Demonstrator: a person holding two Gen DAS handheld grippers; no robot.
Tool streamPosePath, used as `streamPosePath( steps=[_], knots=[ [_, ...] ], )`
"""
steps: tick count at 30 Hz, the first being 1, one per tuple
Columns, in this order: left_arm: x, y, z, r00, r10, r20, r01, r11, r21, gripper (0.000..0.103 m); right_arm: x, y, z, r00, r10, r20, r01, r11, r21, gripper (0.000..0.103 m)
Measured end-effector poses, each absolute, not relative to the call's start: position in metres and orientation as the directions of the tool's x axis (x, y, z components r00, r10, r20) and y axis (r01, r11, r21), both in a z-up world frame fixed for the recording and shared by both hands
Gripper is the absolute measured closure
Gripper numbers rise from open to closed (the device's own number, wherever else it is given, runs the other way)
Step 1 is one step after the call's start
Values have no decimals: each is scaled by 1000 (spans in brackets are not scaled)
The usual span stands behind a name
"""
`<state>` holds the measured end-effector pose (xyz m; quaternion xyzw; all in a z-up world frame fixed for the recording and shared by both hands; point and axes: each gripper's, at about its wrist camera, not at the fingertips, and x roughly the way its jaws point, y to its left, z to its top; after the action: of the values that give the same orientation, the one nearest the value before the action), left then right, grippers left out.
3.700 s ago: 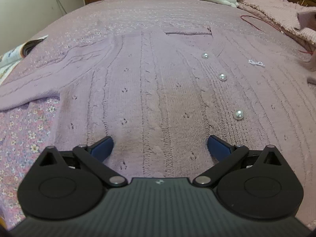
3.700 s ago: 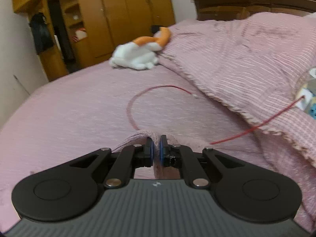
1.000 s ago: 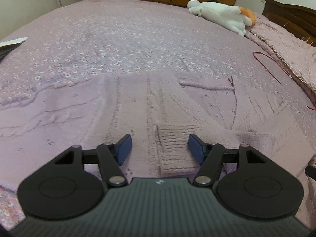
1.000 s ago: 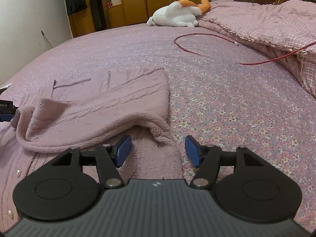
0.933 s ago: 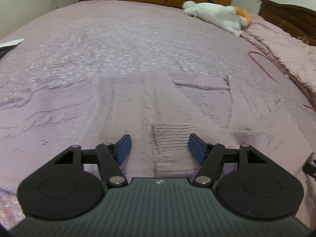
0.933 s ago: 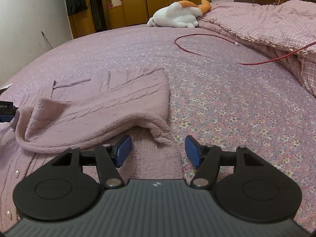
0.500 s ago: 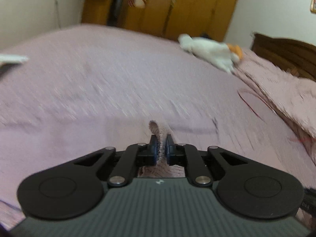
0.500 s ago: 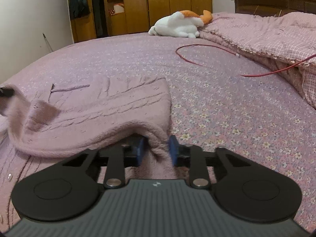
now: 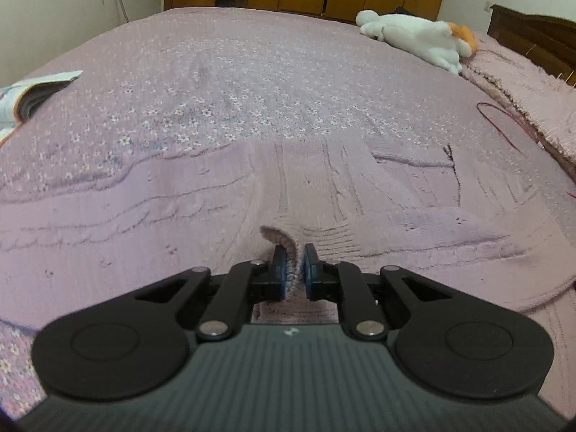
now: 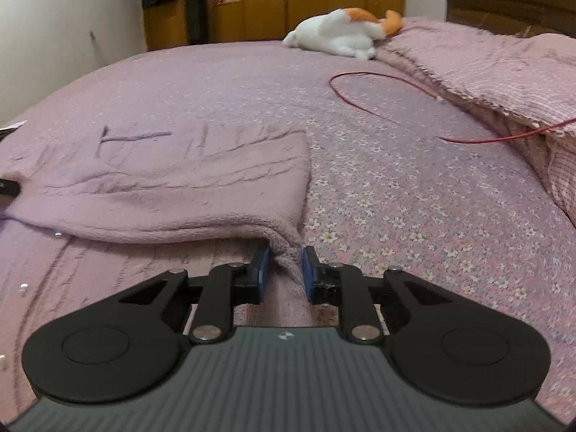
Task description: Fold small clothes
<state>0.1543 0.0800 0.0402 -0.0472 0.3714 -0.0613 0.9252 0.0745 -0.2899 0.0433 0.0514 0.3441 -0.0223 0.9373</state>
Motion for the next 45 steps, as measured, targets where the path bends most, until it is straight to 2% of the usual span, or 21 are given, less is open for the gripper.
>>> streamPosePath(
  steps=[4, 7, 12, 17, 20, 23, 25, 27, 30, 34, 36, 38, 40, 41, 42, 43, 45],
  knots=[
    [153, 86, 41, 713, -164, -682, 73, 984, -161, 90, 93, -307, 68, 771, 69, -633, 80, 976, 203, 59],
    [154, 83, 41, 716, -159, -680, 72, 985, -154, 90, 134, -314, 73, 745, 130, -655, 78, 957, 279, 57],
    [152, 74, 39, 728, -135, -672, 87, 991, -104, 90, 215, -312, 59, 652, 222, -725, 189, 878, 439, 57],
    [149, 70, 39, 737, -130, -663, 101, 991, -83, 90, 268, -297, 42, 562, 172, -809, 325, 854, 407, 54],
    [147, 70, 39, 742, -138, -656, 112, 990, -81, 90, 275, -282, 44, 555, 108, -825, 319, 888, 331, 54],
    [147, 72, 38, 747, -146, -649, 115, 989, -90, 90, 275, -273, 43, 552, 49, -832, 321, 909, 266, 58],
    [145, 73, 37, 753, -146, -642, 111, 989, -96, 90, 275, -264, 44, 544, -12, -839, 316, 929, 191, 70],
    [142, 72, 39, 756, -151, -637, 110, 989, -103, 90, 274, -262, 45, 549, -54, -834, 312, 939, 145, 91],
    [134, 72, 46, 781, -145, -607, 108, 989, -98, 91, 259, -274, 52, 613, -31, -789, 334, 916, 223, 103],
    [127, 70, 57, 824, -125, -553, 111, 992, -59, 91, 244, -293, 69, 731, -73, -679, 360, 886, 293, 103],
    [129, 68, 56, 828, -110, -550, 111, 993, -32, 91, 247, -299, 69, 750, 2, -661, 304, 887, 347, 103],
    [133, 67, 53, 814, -111, -570, 114, 993, -32, 91, 257, -303, 67, 715, 136, -686, 209, 895, 395, 103],
    [132, 67, 49, 805, -117, -581, 118, 992, -37, 91, 265, -299, 70, 657, 190, -729, 130, 925, 358, 90],
    [131, 67, 48, 804, -118, -582, 121, 992, -34, 91, 266, -297, 72, 631, 185, -754, 111, 940, 324, 70],
    [129, 67, 48, 805, -117, -582, 123, 992, -30, 91, 267, -295, 73, 603, 172, -779, 116, 947, 299, 44],
    [128, 67, 47, 805, -118, -581, 125, 992, -29, 91, 265, -295, 73, 581, 166, -797, 130, 948, 292, 35],
    [126, 67, 47, 806, -121, -579, 124, 992, -34, 91, 266, -294, 73, 543, 178, -821, 170, 934, 314, 35]
  ],
)
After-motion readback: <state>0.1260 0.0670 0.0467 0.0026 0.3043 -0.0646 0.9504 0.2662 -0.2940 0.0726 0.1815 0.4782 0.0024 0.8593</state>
